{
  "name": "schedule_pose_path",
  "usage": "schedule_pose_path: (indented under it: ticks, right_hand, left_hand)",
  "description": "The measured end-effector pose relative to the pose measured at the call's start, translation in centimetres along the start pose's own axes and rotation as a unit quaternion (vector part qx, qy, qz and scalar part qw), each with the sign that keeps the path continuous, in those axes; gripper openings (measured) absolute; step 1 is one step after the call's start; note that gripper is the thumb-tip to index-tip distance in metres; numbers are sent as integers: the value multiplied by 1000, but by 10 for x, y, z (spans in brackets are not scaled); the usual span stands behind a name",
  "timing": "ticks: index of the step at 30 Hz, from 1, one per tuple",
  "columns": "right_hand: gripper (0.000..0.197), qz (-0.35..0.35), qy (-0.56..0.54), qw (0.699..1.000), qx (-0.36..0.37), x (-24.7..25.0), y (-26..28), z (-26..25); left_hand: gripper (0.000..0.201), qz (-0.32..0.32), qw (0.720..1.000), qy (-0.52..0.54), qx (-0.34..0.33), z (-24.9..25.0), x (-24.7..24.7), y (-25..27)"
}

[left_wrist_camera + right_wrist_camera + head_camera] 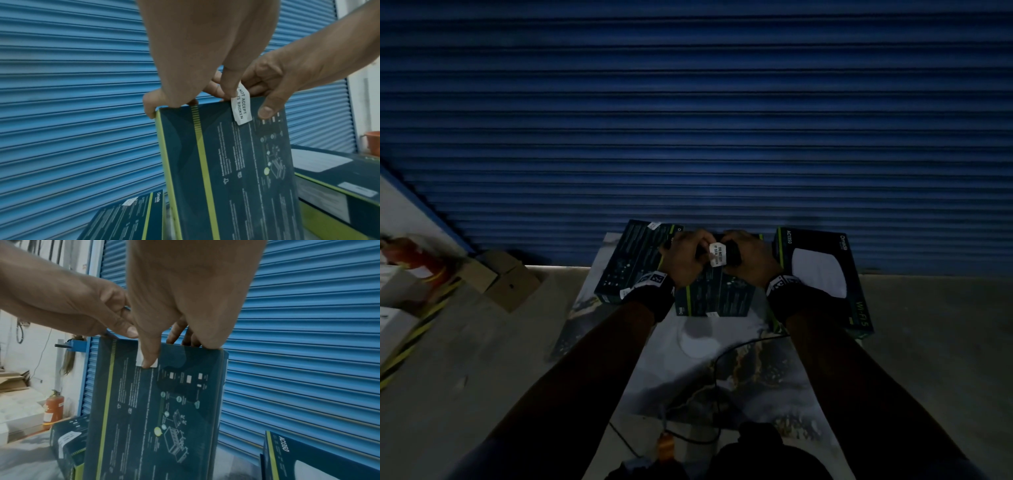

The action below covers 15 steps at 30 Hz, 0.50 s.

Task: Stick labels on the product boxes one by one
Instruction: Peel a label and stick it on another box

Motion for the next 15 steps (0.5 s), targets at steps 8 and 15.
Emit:
schedule_pose_path:
  ticks: [8, 15]
  right_hand:
    - [57, 25, 2, 1000, -3, -2, -3, -2]
    - [53, 43, 4, 999, -3, -3, -3, -4]
  left_hand:
    - [36, -1, 1000, -13, -9, -2, 0, -3]
    - [31, 6, 998, -65, 7, -11, -2, -4]
Point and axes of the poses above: each hand's wrist, its own y-axis away from the middle knuckle, its own x-axis out of the back of the hand, z = x × y, the point moved 5 cm from there along -y, towards the middle knuckle, and after that the axes turned 3 degrees about -z, right-handed, at the moved point
